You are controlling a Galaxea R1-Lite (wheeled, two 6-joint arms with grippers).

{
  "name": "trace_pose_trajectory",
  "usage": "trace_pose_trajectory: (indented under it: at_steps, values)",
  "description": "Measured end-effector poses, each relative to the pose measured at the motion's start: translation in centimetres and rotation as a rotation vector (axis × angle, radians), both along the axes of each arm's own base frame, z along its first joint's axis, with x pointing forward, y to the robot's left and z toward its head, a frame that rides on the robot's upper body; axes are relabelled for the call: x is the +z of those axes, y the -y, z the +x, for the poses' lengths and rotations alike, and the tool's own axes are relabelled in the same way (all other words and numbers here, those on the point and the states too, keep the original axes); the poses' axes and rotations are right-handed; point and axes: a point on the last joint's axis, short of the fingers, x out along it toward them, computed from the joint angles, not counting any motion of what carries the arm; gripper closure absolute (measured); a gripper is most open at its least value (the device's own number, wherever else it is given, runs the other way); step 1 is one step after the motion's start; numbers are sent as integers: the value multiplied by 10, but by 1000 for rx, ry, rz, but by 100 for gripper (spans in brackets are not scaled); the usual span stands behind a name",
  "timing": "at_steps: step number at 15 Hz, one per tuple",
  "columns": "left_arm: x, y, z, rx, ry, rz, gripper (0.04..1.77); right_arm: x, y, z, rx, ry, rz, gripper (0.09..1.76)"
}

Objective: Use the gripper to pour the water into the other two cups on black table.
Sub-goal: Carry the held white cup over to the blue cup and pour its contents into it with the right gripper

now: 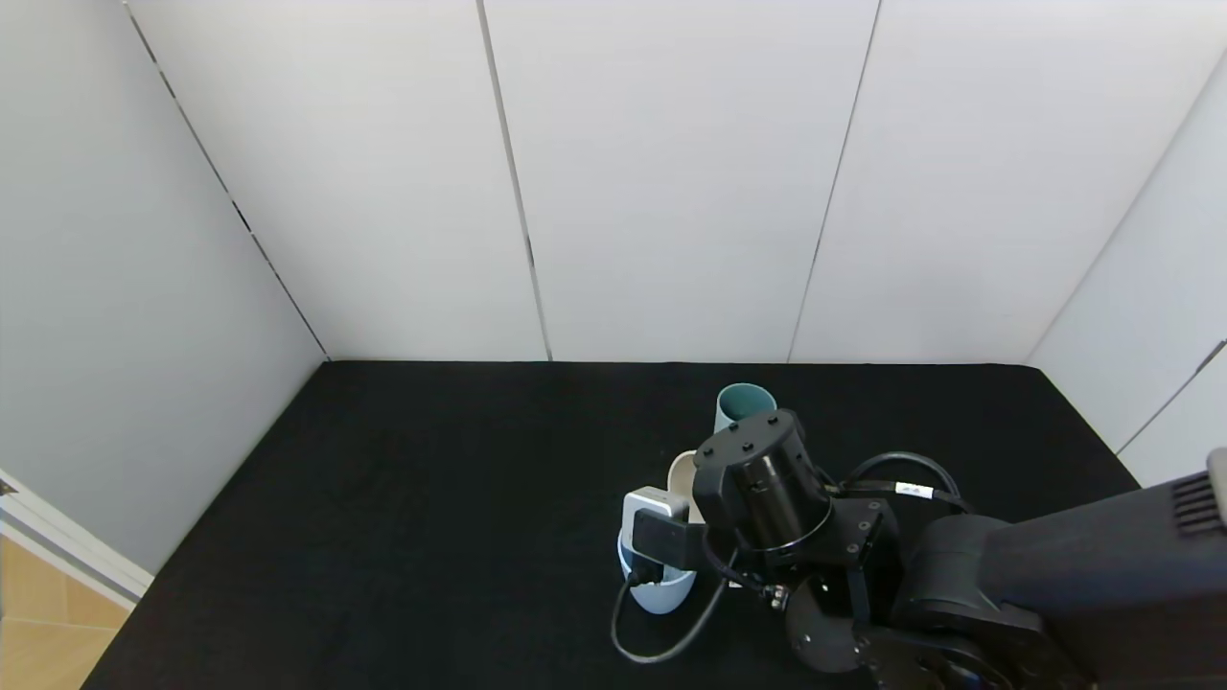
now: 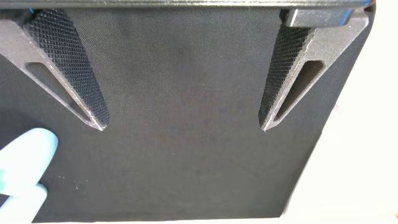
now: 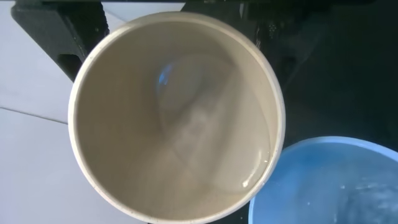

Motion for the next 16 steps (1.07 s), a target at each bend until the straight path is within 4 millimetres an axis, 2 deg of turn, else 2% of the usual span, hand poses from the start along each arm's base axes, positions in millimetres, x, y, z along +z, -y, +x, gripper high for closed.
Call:
trace_pose_trajectory:
  at_steps: [16]
  values:
    - [0,0,0,0,0,0,9,9,-4,12,65,50,-143,58]
